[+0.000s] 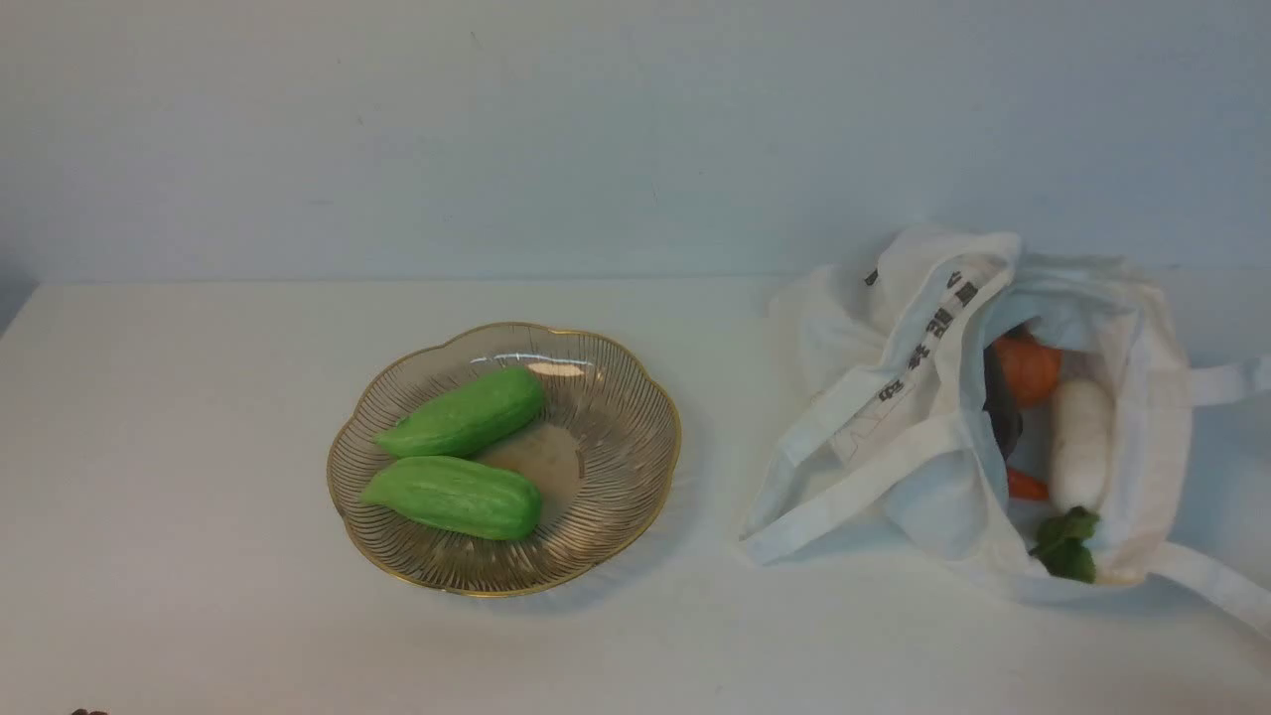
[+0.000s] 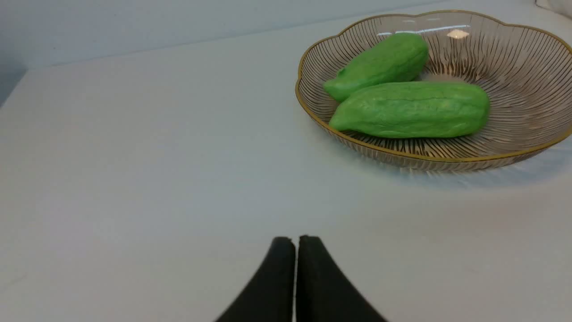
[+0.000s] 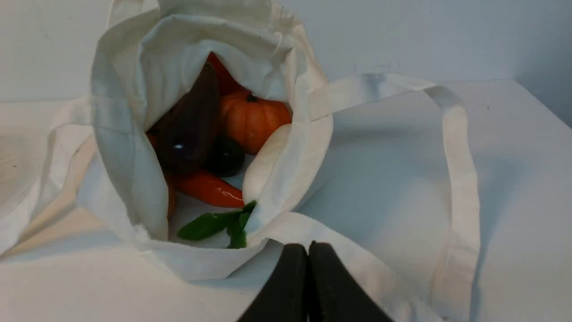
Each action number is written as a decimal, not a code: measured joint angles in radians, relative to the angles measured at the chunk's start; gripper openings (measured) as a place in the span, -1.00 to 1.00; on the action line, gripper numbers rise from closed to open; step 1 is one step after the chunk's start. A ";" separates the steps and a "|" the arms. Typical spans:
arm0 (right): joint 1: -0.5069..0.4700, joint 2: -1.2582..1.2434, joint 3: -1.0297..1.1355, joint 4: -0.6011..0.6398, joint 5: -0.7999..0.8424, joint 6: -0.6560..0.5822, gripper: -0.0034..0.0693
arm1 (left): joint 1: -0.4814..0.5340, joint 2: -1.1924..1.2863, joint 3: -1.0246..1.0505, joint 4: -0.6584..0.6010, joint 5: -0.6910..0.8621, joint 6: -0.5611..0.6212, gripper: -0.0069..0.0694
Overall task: Take vegetables from cloth bag on white table place on plate.
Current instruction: 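Reach into the white cloth bag and grasp a vegetable inside with the right gripper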
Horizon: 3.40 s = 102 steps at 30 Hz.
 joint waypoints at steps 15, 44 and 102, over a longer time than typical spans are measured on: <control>0.000 0.000 0.000 0.000 0.000 0.000 -0.95 | 0.000 0.000 0.000 0.000 0.000 0.000 -0.84; 0.000 0.000 0.008 0.183 -0.107 0.041 -0.95 | 0.000 0.000 0.000 0.000 0.000 0.000 -0.84; 0.097 1.625 -1.066 0.367 0.190 -0.364 -0.29 | 0.000 0.000 0.000 0.000 0.000 0.000 -0.84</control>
